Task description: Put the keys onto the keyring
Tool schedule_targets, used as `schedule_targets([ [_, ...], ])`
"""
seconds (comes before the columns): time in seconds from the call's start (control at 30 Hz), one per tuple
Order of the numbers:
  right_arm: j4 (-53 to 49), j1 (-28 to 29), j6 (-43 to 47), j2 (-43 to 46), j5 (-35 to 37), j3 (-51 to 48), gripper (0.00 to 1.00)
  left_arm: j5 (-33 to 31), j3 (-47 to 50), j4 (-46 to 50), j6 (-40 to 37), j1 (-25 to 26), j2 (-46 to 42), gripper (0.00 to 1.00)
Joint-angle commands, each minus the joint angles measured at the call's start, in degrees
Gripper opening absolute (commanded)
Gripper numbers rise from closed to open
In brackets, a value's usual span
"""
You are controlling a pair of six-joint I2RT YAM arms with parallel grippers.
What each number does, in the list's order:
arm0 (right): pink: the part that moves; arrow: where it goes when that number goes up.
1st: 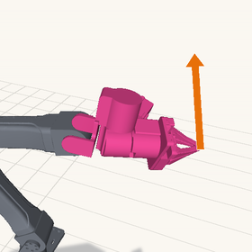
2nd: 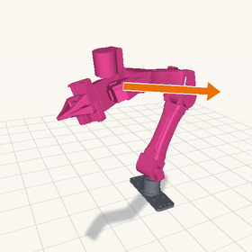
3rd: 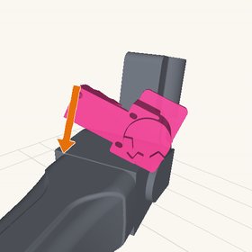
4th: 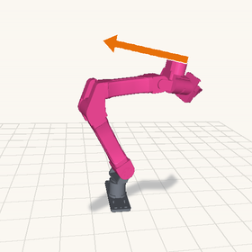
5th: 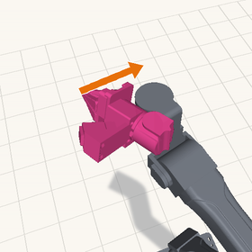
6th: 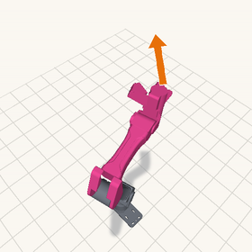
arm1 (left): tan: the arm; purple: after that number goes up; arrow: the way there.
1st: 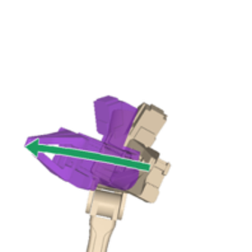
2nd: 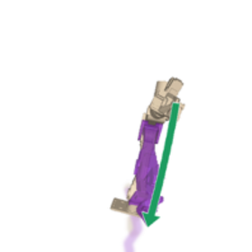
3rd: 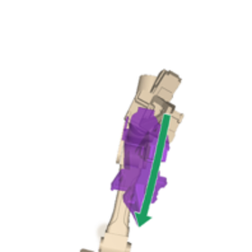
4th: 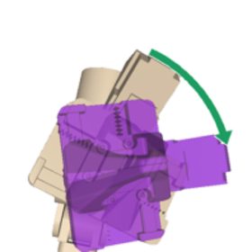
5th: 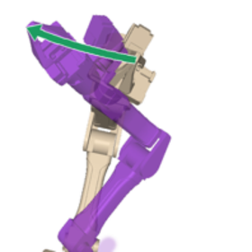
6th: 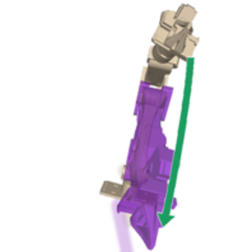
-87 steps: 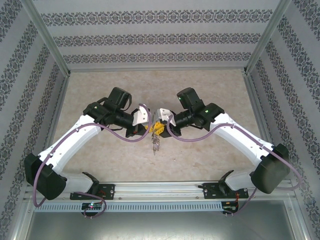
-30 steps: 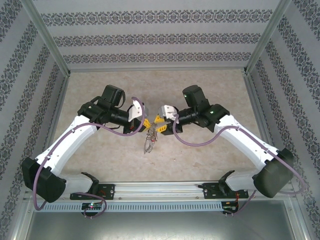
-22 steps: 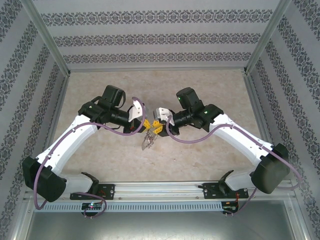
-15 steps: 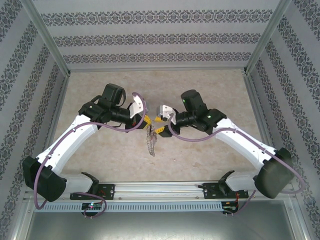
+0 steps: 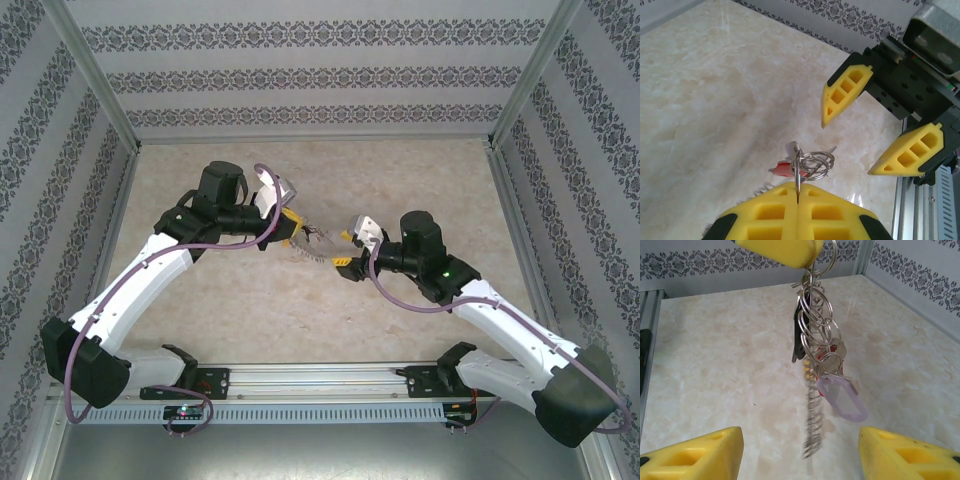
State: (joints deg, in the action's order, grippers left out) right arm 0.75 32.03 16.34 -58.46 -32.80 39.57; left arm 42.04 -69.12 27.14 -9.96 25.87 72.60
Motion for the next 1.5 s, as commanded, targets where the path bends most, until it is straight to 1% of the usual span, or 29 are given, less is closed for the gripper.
schedule_targets([
  [0.0, 3.08, -1.45, 2.71, -2.47, -0.33, 0.41, 0.62, 0.15, -0.46, -5.18, 3.50, 0.36, -1.27, 0.00],
  [0.13, 2.70, -2.48, 3.08, -6.40, -3.87, 3.14, 0.60, -0.49, 0.04, -6.88, 6.26, 0.27, -1.23, 0.00],
  [0.23, 5.59, -0.45, 0.15, -7.48, -4.35, 2.37, 0.55, -0.13, 0.38, -8.11, 8.52, 0.09, -1.58, 0.00],
  [0.3, 7.62, 0.96, -1.34, -7.57, -4.45, 1.19, 0.43, 0.17, 0.59, -8.28, 9.53, -0.17, -1.66, 0.00],
  [0.33, 8.37, 1.47, -1.78, -7.54, -4.77, 0.82, 0.35, 0.52, 0.88, -8.52, 9.81, -0.31, -1.67, 0.00],
  [0.37, 8.81, 1.82, -2.06, -7.48, -4.95, 0.53, 0.25, 0.78, 1.35, -8.90, 10.07, -0.45, -1.76, 0.00],
  [0.47, 9.44, 1.89, -2.54, -7.87, -5.50, 0.62, 0.10, 1.92, 2.96, -11.31, 11.71, -1.00, -2.19, 0.00],
  [0.53, 7.95, 1.94, -1.97, -8.46, -5.93, 1.55, 0.00, 2.31, 4.06, -12.96, 12.86, -1.41, -2.59, 0.00],
  [0.73, 0.90, 0.39, -0.48, -9.14, -4.16, 4.07, 0.00, 2.95, 6.92, -15.23, 14.25, -3.64, -2.68, 0.00],
  [0.77, -0.66, 0.10, -0.38, -8.99, -3.74, 4.66, 0.00, 2.99, 7.47, -15.40, 14.46, -3.95, -2.49, 0.03],
  [0.83, -6.07, -0.43, 1.06, -8.89, -2.68, 7.12, 0.00, 1.46, 8.14, -15.10, 15.40, -4.56, -2.29, 0.30],
  [0.87, -10.32, -0.47, 2.54, -9.03, -1.86, 8.99, 0.00, 0.59, 8.53, -14.91, 15.91, -5.13, -2.46, 0.39],
  [0.9, -15.49, -0.56, 4.43, -9.42, -1.38, 11.53, 0.00, 0.39, 8.96, -15.02, 16.12, -5.59, -2.70, 0.44],
  [0.93, -19.18, -0.61, 5.76, -9.91, -0.74, 14.29, 0.00, 0.31, 9.55, -15.37, 16.15, -6.12, -3.12, 0.46],
  [1.03, -34.42, -0.72, 7.01, -12.86, 2.84, 22.71, 0.00, -1.48, 11.63, -16.72, 16.76, -7.52, -5.38, 0.55],
  [1.1, -43.60, -0.66, 6.31, -15.16, 5.61, 27.90, 0.00, -3.01, 13.04, -17.41, 17.14, -8.65, -7.18, 0.60],
  [1.2, -56.68, 0.48, 4.14, -19.44, 6.89, 35.99, 0.00, -4.12, 15.31, -18.65, 17.98, -10.76, -9.54, 0.64],
  [1.3, -67.52, 2.58, -2.18, -24.59, 13.32, 44.20, 0.00, -4.77, 17.54, -19.70, 18.65, -12.60, -11.21, 0.67],
  [1.37, -74.22, 2.44, -6.99, -28.34, 17.24, 48.95, 0.00, -4.78, 18.62, -19.97, 18.33, -13.35, -11.97, 0.67],
  [1.47, -83.75, 2.21, -9.77, -34.50, 24.53, 55.80, 0.00, -5.07, 20.37, -20.40, 17.40, -13.62, -12.81, 0.68],
])
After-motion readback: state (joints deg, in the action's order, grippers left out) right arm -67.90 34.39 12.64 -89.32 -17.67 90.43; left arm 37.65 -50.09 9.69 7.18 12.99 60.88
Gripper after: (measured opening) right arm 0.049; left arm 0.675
